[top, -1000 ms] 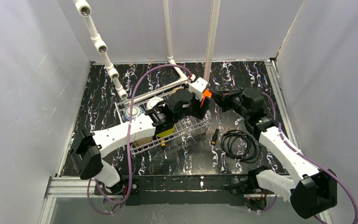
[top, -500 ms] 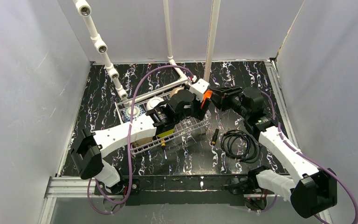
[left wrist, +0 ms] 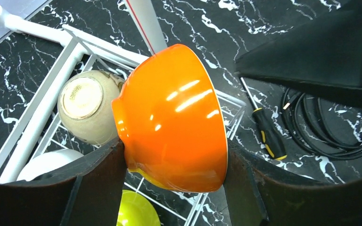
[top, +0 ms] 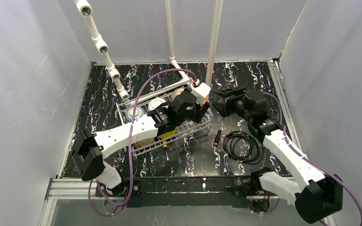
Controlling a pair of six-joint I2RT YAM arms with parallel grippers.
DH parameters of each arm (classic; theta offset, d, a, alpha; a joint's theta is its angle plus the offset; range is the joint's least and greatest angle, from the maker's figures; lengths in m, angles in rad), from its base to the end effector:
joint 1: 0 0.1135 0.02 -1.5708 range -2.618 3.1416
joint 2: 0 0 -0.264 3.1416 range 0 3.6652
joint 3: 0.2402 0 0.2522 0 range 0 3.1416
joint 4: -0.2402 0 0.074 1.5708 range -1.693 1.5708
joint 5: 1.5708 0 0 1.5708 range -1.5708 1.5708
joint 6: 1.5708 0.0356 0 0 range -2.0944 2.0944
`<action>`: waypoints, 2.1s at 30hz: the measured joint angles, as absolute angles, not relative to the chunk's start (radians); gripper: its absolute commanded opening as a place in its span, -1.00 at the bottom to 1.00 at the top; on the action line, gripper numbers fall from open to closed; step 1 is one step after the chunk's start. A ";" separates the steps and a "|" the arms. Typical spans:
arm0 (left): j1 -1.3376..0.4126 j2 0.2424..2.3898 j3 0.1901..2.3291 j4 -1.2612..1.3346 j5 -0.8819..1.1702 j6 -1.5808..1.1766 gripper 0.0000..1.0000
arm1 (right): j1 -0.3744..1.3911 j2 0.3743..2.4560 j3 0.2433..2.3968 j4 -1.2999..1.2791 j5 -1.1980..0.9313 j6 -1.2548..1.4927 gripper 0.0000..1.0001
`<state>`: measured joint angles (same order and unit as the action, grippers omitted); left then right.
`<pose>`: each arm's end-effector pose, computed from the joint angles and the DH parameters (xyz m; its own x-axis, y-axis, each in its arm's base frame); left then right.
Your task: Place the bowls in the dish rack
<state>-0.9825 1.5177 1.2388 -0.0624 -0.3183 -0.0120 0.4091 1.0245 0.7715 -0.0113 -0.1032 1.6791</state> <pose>0.2088 -0.2930 0.3313 -0.1932 0.2692 -0.9435 0.6242 0.7757 0.0934 0.2193 0.0991 0.3073 -0.4581 0.8792 0.1311 0.2909 0.0089 0.9567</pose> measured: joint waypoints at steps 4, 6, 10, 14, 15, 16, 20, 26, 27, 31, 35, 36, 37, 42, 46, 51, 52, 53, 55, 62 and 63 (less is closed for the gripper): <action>-0.968 1.518 1.239 -0.089 -0.323 0.007 -0.37 | 0.409 0.949 0.772 -0.106 -0.047 1.631 0.40; -0.958 1.518 1.239 -0.105 -0.323 0.017 -0.37 | 0.409 0.905 0.772 -0.152 -0.011 1.600 0.40; -0.946 1.518 1.253 -0.160 -0.325 0.044 -0.35 | 0.409 0.831 0.772 -0.249 0.067 1.544 0.38; -0.945 1.547 1.330 -0.261 -0.322 0.077 -0.36 | 0.409 0.770 0.772 -0.341 0.139 1.502 0.38; -0.945 1.565 1.364 -0.289 -0.320 0.085 -0.36 | 0.409 0.758 0.772 -0.361 0.156 1.493 0.38; -0.945 1.587 1.394 -0.313 -0.316 0.093 -0.36 | 0.409 0.746 0.772 -0.377 0.171 1.486 0.38; -0.945 1.683 1.488 -0.399 -0.308 0.123 -0.37 | 0.409 0.717 0.772 -0.432 0.216 1.460 0.39; -0.945 1.789 1.533 -0.506 -0.308 0.165 -0.37 | 0.409 0.716 0.772 -0.450 0.232 1.430 0.39; -0.945 1.798 1.536 -0.516 -0.310 0.173 -0.37 | 0.409 0.717 0.772 -0.450 0.231 1.426 0.39; -0.945 1.811 1.540 -0.542 -0.326 0.210 -0.37 | 0.409 0.728 0.771 -0.448 0.225 1.414 0.39; -0.945 1.812 1.554 -0.554 -0.342 0.247 -0.35 | 0.409 0.733 0.770 -0.445 0.210 1.413 0.40; -0.945 1.813 1.557 -0.554 -0.350 0.256 -0.34 | 0.409 0.733 0.768 -0.443 0.205 1.413 0.40; -0.945 1.815 1.560 -0.556 -0.356 0.262 -0.33 | 0.409 0.733 0.767 -0.440 0.200 1.413 0.40; -0.945 1.852 1.580 -0.560 -0.385 0.289 -0.30 | 0.409 0.741 0.756 -0.410 0.173 1.410 0.40; -0.945 1.898 1.588 -0.562 -0.413 0.297 -0.28 | 0.409 0.751 0.756 -0.393 0.155 1.409 0.40; -0.950 1.910 1.602 -0.562 -0.436 0.282 -0.10 | 0.409 0.753 0.750 -0.363 0.131 1.410 0.40; -0.949 1.910 1.602 -0.563 -0.436 0.278 -0.04 | 0.409 0.753 0.746 -0.350 0.125 1.410 0.40; -0.949 1.910 1.602 -0.563 -0.435 0.275 0.01 | 0.409 0.753 0.742 -0.340 0.120 1.410 0.40; -0.948 1.910 1.602 -0.564 -0.435 0.271 0.12 | 0.409 0.761 0.738 -0.333 0.108 1.410 0.40; -0.948 1.909 1.601 -0.565 -0.418 0.277 0.41 | 0.409 0.779 0.738 -0.313 0.089 1.410 0.40; -0.948 1.909 1.601 -0.566 -0.411 0.278 0.44 | 0.409 0.779 0.738 -0.311 0.089 1.410 0.40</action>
